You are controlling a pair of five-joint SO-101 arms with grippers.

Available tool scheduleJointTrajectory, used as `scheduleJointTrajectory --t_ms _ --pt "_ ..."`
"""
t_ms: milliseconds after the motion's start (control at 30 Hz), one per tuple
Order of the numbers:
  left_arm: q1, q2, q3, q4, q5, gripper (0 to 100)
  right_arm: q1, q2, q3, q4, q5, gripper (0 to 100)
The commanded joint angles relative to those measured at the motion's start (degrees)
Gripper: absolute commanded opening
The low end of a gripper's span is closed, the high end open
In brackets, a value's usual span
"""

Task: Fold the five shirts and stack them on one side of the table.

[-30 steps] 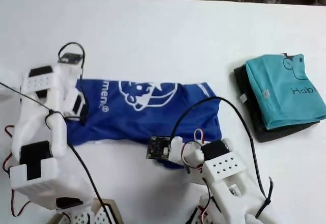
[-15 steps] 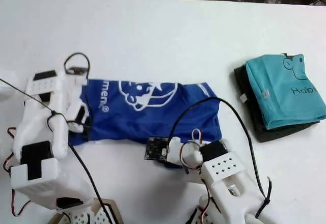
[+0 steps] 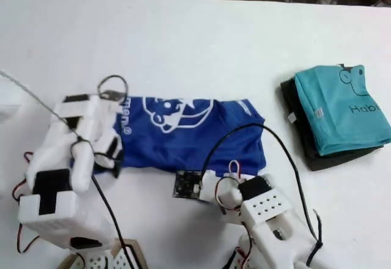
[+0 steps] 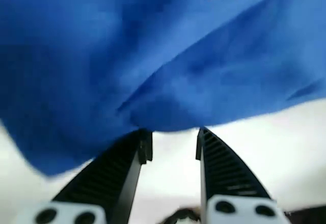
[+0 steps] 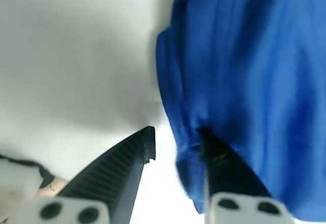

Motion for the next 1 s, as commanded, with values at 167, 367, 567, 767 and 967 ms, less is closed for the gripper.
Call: scheduleJointTrajectory --t_ms 167,367,567,767,967 --pt "1.76 -1.05 4.53 -11.34 0.97 17 0.13 -0.84 0.35 -1.63 -2.2 21.8" --pt "1.85 -0.62 4.0 -11.43 0.88 17 2.51 -0.84 0.44 -5.05 3.08 19.3" --pt "1.85 -0.62 4.09 -11.43 0.88 17 9.19 -0.84 0.88 -7.78 7.56 18.7" --pt "1.85 -0.62 4.09 -11.43 0.97 17 9.63 -0.84 1.41 -8.13 7.56 17.3" --pt "1.85 -0.62 4.18 -11.34 0.88 17 9.8 -1.1 1.23 -8.13 7.56 3.0"
